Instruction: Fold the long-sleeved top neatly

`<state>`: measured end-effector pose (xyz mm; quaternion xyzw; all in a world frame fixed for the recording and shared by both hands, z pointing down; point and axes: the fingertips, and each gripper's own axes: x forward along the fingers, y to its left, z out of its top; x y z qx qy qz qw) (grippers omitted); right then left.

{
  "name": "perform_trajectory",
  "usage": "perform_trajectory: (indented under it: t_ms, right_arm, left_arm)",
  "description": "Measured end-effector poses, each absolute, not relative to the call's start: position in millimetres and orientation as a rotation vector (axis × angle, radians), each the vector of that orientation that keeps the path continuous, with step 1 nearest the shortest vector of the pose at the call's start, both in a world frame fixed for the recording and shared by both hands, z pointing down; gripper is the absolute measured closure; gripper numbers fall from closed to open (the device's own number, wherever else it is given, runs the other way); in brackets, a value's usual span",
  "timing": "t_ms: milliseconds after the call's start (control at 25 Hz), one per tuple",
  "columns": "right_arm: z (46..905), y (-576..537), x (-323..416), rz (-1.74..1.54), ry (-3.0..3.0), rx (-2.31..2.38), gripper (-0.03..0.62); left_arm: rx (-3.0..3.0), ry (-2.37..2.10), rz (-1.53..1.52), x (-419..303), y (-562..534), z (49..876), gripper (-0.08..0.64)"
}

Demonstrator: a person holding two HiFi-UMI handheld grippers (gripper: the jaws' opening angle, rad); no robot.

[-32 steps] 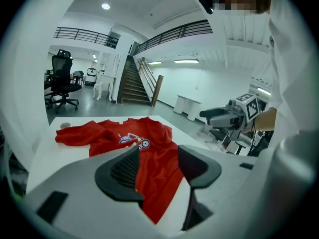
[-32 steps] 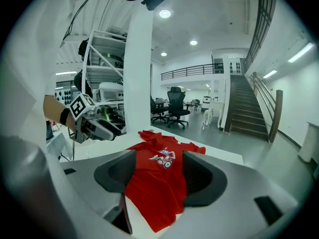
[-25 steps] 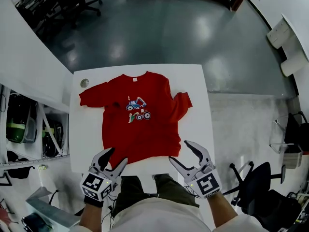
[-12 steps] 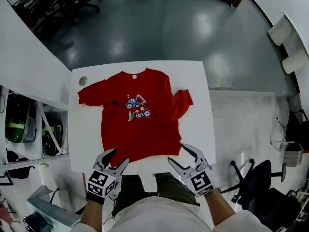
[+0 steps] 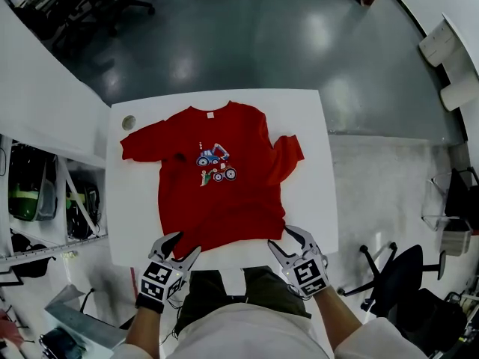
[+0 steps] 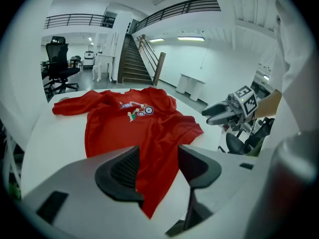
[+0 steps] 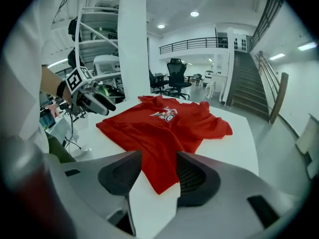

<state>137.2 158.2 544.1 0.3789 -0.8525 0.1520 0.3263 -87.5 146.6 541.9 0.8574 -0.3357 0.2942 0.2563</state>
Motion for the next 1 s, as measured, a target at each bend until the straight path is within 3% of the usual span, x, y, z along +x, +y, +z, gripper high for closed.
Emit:
perform_trajectory:
  t_ms: [360, 1000]
  right_arm:
    - [596, 168, 156, 0.488, -2.093, 1.004, 0.402]
    - [612, 165, 155, 0.472, -1.994, 1.050, 0.483]
  left_arm:
    - [2.299, -0.874, 0.856, -92, 155, 559, 0.314]
    - [2.288, -0.818, 0.916, -102, 167, 571, 0.316]
